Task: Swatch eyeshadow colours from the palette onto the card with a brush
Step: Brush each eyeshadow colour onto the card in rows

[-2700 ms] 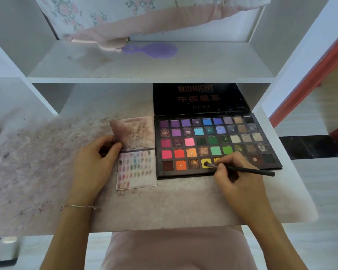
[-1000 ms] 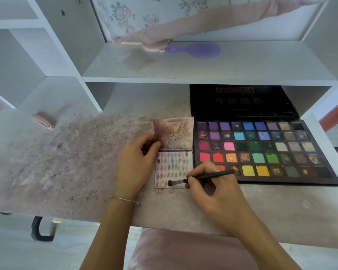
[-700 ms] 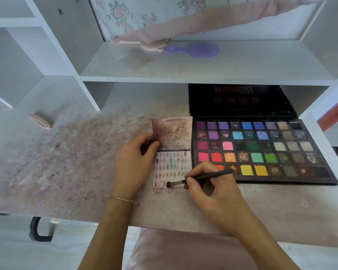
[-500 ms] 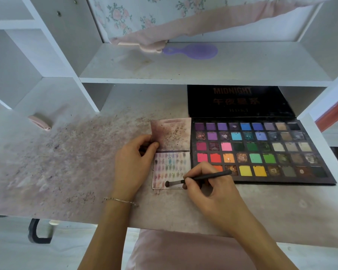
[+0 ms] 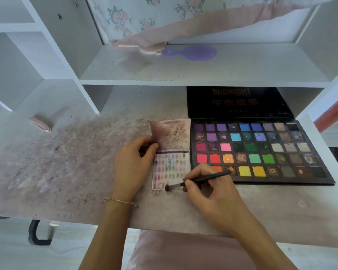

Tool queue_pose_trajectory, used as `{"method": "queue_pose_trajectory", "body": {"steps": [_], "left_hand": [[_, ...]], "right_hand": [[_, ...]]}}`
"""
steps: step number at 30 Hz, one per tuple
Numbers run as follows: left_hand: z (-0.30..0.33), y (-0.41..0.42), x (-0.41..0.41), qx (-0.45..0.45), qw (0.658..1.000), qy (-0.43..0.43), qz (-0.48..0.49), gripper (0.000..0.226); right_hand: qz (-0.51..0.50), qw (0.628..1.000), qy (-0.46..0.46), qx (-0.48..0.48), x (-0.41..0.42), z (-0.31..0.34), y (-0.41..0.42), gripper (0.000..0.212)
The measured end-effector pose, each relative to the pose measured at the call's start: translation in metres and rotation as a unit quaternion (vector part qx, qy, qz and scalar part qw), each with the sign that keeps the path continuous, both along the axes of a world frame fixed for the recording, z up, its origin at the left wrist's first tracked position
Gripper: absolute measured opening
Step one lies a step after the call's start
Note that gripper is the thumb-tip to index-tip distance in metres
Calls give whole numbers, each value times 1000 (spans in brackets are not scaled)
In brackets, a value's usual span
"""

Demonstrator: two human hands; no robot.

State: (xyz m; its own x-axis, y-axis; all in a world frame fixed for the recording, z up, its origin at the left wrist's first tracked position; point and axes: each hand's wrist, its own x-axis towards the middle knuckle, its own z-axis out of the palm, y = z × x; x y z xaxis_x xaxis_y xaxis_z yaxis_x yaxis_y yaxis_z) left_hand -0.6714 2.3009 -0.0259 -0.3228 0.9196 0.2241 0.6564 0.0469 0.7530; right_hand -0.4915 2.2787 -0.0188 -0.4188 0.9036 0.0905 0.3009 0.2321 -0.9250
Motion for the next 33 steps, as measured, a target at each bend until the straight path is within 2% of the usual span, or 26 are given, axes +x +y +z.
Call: {"method": "queue_pose_trajectory", "body": {"steps": [7, 11, 17, 22, 30, 33], "left_hand": [[1, -1, 0, -7, 1000, -5, -1, 11], [1, -2, 0, -8, 1000, -13, 2, 14], [2, -2, 0, -6, 1000, -17, 1, 15], [2, -1, 1, -10, 1000, -11, 6, 15], [1, 4, 9, -31, 999, -25, 36, 20], [-2, 3, 13, -17, 998, -27, 46, 22]], "right_hand": [[-59, 990, 130, 17, 2, 0, 0, 15], [-96, 981, 158, 50, 2, 0, 1, 20], [-142, 978, 127, 80, 19, -3, 3, 16], [-214, 966, 117, 83, 50, -2, 2, 33], [-278, 955, 29, 103, 92, -3, 8, 21], [-291, 952, 25, 91, 94, -4, 8, 29]]}}
